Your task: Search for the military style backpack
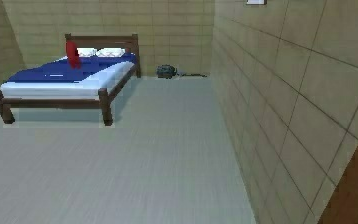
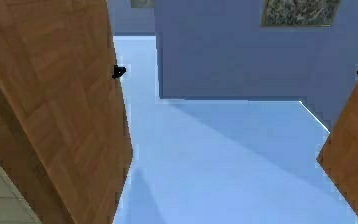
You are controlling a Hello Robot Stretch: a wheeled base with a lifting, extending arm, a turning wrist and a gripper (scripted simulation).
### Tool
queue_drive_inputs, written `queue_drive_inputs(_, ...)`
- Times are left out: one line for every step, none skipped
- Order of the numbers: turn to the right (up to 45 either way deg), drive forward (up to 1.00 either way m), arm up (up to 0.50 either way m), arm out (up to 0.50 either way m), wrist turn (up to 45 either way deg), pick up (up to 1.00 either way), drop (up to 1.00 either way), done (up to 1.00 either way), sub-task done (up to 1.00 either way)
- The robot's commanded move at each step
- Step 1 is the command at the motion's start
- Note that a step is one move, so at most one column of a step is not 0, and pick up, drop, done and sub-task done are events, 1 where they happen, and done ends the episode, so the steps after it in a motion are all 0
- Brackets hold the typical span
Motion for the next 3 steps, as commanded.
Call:
queue_drive_inputs(0.0,1.00,0.00,0.00,0.0,0.00,0.00,0.00,0.00)
queue_drive_inputs(0.0,1.00,0.00,0.00,0.0,0.00,0.00,0.00,0.00)
queue_drive_inputs(3.0,0.00,0.00,0.00,0.0,0.00,0.00,0.00,0.00)
